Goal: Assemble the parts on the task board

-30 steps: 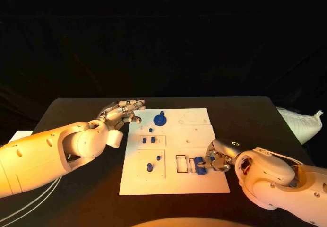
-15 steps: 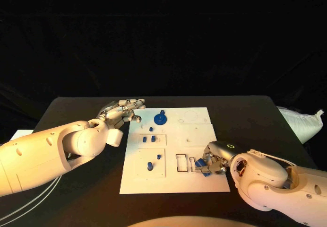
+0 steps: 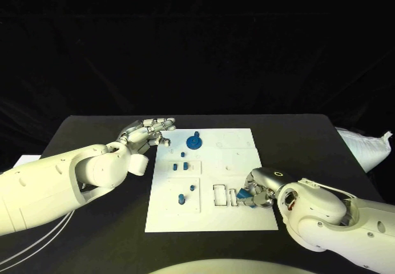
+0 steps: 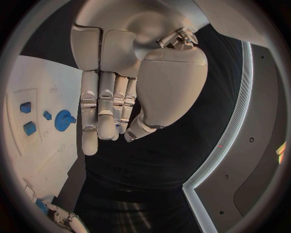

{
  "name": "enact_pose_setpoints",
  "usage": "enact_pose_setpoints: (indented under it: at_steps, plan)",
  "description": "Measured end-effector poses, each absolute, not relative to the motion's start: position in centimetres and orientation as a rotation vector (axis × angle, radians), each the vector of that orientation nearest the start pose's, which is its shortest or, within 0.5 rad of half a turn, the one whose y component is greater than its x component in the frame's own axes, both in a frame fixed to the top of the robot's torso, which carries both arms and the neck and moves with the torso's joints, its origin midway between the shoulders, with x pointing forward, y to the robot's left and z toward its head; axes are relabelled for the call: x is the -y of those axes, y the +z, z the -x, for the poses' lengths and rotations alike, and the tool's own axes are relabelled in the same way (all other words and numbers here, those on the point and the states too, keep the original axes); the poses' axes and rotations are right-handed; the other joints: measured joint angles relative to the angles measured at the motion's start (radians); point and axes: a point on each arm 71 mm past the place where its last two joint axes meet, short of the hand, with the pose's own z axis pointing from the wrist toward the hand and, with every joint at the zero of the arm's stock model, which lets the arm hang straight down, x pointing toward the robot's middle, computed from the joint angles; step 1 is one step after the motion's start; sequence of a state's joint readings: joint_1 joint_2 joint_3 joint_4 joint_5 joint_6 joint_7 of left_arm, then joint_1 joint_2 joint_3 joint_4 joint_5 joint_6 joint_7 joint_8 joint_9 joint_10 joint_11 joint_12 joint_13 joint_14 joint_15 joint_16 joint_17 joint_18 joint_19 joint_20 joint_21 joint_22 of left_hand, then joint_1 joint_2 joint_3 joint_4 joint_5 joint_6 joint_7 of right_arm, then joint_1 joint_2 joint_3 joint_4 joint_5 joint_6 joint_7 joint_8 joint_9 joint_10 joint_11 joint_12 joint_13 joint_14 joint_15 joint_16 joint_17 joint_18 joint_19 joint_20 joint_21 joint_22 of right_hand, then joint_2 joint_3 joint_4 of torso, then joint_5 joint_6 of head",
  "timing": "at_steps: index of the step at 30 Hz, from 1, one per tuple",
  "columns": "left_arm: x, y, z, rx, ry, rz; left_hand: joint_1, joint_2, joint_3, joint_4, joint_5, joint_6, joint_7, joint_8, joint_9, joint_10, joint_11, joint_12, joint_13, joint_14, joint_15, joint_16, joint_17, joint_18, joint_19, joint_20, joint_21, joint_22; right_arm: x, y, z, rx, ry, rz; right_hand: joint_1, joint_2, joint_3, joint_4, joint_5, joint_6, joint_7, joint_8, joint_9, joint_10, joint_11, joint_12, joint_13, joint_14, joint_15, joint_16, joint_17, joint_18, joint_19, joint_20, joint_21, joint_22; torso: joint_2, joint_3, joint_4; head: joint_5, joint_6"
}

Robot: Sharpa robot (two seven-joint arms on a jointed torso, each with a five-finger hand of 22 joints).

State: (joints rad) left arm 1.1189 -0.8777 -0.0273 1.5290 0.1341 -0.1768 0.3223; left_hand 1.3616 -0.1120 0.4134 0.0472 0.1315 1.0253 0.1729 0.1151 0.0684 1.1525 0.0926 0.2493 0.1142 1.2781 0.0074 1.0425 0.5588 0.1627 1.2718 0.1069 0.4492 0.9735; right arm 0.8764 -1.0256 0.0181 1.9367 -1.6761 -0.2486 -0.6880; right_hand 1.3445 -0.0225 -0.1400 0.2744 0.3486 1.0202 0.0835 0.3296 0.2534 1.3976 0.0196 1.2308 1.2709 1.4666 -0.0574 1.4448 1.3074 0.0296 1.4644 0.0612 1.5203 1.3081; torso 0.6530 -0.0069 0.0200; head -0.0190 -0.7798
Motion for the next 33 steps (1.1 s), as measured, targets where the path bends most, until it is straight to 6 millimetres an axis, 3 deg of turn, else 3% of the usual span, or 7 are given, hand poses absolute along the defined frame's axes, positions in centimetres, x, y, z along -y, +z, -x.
enact_pose_setpoints:
  at_steps: [6,15,21,23,30,33]
  plan:
    - [-22.0,-21.8,-47.2,-1.519,-1.619,1.367,0.000,0.000,0.000,0.000,0.000,0.000,0.000,0.000,0.000,0.000,0.000,0.000,0.000,0.000,0.000,0.000,-0.001,0.000,0.000,0.000,0.000,-0.001,20.2,-25.3,-34.8,-1.965,0.343,-0.066,-0.005,0.005,-0.001,0.012,0.000,0.000,0.000,0.017,0.006,0.002,-0.002,0.002,0.002,0.000,0.000,0.000,0.000,0.000,0.002,-0.004,0.000,0.000,-0.001,0.0011,-0.0004,0.001,0.000]
    - [-21.8,-21.8,-47.2,-1.524,-1.622,1.367,0.003,0.003,-0.003,-0.003,0.000,0.000,0.000,0.000,0.000,0.000,0.000,0.000,0.000,0.000,0.000,0.000,-0.003,0.000,0.000,0.000,0.000,-0.001,19.4,-23.0,-35.2,-1.922,0.443,-0.178,-0.026,0.026,-0.015,0.014,0.027,0.000,-0.001,0.023,0.010,0.002,-0.002,0.000,0.008,-0.003,-0.004,0.000,0.000,0.000,0.002,-0.011,0.000,0.000,-0.001,-0.0009,0.0022,-0.007,0.006]
    - [-21.7,-21.9,-47.2,-1.527,-1.624,1.367,0.004,0.004,-0.003,-0.003,0.000,0.000,0.000,0.000,0.000,-0.004,-0.004,0.000,0.000,0.000,0.000,0.000,-0.003,0.000,0.000,0.000,0.000,-0.001,18.0,-23.0,-35.4,-1.935,0.492,-0.209,-0.026,0.026,-0.018,0.016,0.027,0.001,-0.001,0.023,0.014,0.002,-0.003,-0.002,0.008,-0.004,-0.004,0.000,0.000,0.000,0.002,-0.011,0.000,0.000,-0.001,-0.0009,0.0035,-0.005,0.008]
    - [-21.7,-21.9,-47.2,-1.528,-1.625,1.367,0.004,0.004,-0.003,-0.003,0.000,0.000,0.000,0.000,0.000,-0.004,-0.004,0.000,0.000,0.000,0.000,0.000,-0.003,0.000,0.000,0.000,0.000,-0.001,17.6,-23.1,-35.5,-1.943,0.502,-0.213,-0.026,0.026,-0.028,0.017,0.027,0.001,-0.001,0.025,0.034,0.003,-0.004,-0.009,0.008,0.000,-0.007,0.000,0.001,0.000,0.002,-0.011,0.000,0.000,-0.001,-0.0008,0.0035,-0.004,0.008]
    - [-21.6,-21.8,-47.1,-1.532,-1.629,1.367,0.004,0.004,-0.003,-0.003,0.000,0.000,0.000,0.000,0.000,-0.007,0.000,0.004,0.001,0.000,0.000,0.000,-0.003,0.000,0.000,0.000,0.000,-0.002,16.4,-23.7,-36.0,-1.975,0.502,-0.192,-0.062,0.060,-0.060,0.018,0.009,0.006,0.005,0.046,0.052,0.001,-0.016,-0.035,0.045,-0.002,-0.009,0.000,0.001,0.000,0.002,-0.011,0.000,0.000,0.000,-0.0014,0.0037,0.000,0.005]
    - [-21.6,-21.8,-47.1,-1.533,-1.630,1.367,0.004,0.004,-0.003,-0.003,0.000,0.000,0.000,0.000,0.000,-0.007,0.000,0.004,0.001,0.000,0.000,0.000,-0.002,0.000,0.000,0.000,0.000,-0.002,16.1,-24.1,-36.2,-1.992,0.490,-0.171,-0.082,0.060,-0.067,0.017,0.004,0.007,0.005,0.054,0.073,0.001,-0.016,-0.039,0.045,0.000,-0.014,0.000,0.001,0.000,0.002,-0.018,0.000,0.000,0.000,-0.0015,0.0035,0.003,0.004]
